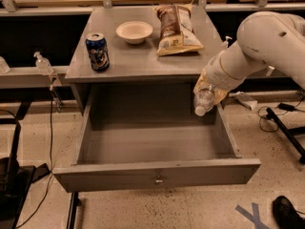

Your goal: Pick water bottle from top drawer and place on counter

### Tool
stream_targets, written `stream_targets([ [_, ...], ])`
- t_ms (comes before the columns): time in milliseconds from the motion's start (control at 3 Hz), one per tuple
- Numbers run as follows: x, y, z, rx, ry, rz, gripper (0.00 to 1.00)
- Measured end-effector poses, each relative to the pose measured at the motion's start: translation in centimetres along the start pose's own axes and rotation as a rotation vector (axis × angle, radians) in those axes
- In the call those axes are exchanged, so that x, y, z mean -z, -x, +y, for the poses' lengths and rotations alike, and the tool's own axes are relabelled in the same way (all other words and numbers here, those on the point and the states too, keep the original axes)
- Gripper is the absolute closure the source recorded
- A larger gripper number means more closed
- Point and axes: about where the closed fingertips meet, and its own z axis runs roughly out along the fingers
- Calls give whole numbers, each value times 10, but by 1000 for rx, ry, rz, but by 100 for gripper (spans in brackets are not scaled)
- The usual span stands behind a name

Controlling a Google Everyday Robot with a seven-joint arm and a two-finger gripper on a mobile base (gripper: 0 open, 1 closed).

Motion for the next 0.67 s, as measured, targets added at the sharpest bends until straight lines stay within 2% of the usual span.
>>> stream_targets([
  [333,0,0,0,0,0,0,100],
  [667,20,1,-12,3,-4,55,100],
])
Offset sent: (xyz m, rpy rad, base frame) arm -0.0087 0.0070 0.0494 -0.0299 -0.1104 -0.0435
